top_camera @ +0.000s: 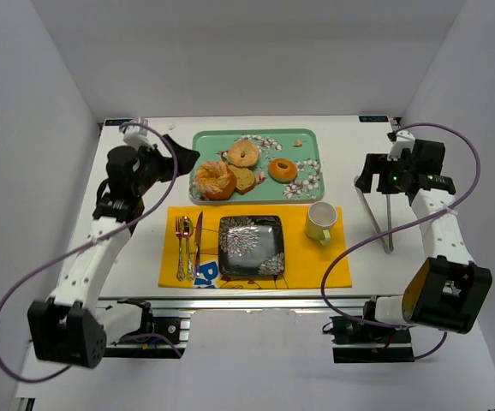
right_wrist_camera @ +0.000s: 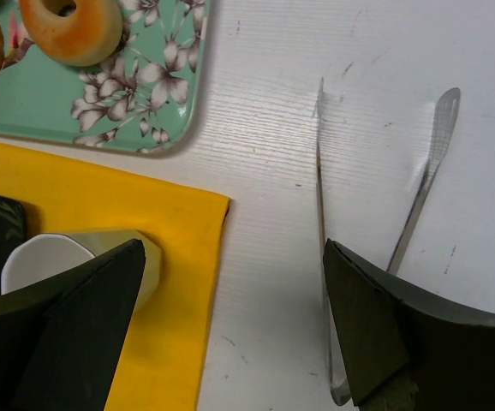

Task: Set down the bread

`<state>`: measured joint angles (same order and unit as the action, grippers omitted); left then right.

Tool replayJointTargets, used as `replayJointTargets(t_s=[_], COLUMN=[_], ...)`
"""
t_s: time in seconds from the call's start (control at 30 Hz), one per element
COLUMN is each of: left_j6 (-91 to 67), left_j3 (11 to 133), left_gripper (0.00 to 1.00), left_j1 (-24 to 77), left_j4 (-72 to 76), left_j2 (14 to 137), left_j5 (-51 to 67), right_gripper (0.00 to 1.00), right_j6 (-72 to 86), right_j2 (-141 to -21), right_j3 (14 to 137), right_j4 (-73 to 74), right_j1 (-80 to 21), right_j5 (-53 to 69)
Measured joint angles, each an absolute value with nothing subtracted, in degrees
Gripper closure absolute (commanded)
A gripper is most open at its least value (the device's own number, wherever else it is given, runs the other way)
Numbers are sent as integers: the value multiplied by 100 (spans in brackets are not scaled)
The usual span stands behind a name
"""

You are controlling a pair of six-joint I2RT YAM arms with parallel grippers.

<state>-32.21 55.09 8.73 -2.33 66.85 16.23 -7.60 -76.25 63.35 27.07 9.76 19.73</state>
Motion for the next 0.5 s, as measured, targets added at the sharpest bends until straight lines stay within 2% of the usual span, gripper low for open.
replayJointTargets(t_s=[0.13,0.2,0.23,0.27,0.3,0.33,0.37,0.4,0.43,0.47,0.5], left_j6=[-3260,-3299,-3315,-3339,-3371,-3376,-3374,-3374,-3365,-3382,-3415], left_j3=[5057,4897,4825,4762,4692,4615,4530,4436,4344,4252,4163], left_gripper=[5,22,33,55,62,65,64,49,37,22,18], left_j1=[873,873,873,873,873,873,873,873,873,873,873], left_j4=[-528,-716,-821,-939,-1046,-1149,-1236,-1321,-1400,-1507,-1594], left_j2=[5662,5218,5024,4847,4681,4532,4381,4228,4101,3966,3848], left_j5=[1564,1538,1522,1498,1470,1433,1409,1380,1358,1339,1315], right_gripper=[14,35,50,76,83,85,85,71,56,29,17], right_j6=[-1232,-1688,-1879,-2058,-2224,-2335,-2421,-2521,-2604,-2803,-2792], right_j2=[-7623,-7605,-7583,-7566,-7555,-7548,-7546,-7546,-7546,-7546,-7546], right_j3=[6331,6287,6241,6189,6121,6058,5986,5892,5784,5688,5577], right_j4=[2729,2729,2729,2724,2716,2727,2724,2720,2722,2722,2733], right_j1=[1328,1603,1723,1826,1905,1942,1953,1953,1953,1953,1949], right_j5=[2401,2720,2797,2823,2816,2799,2757,2711,2665,2569,2512])
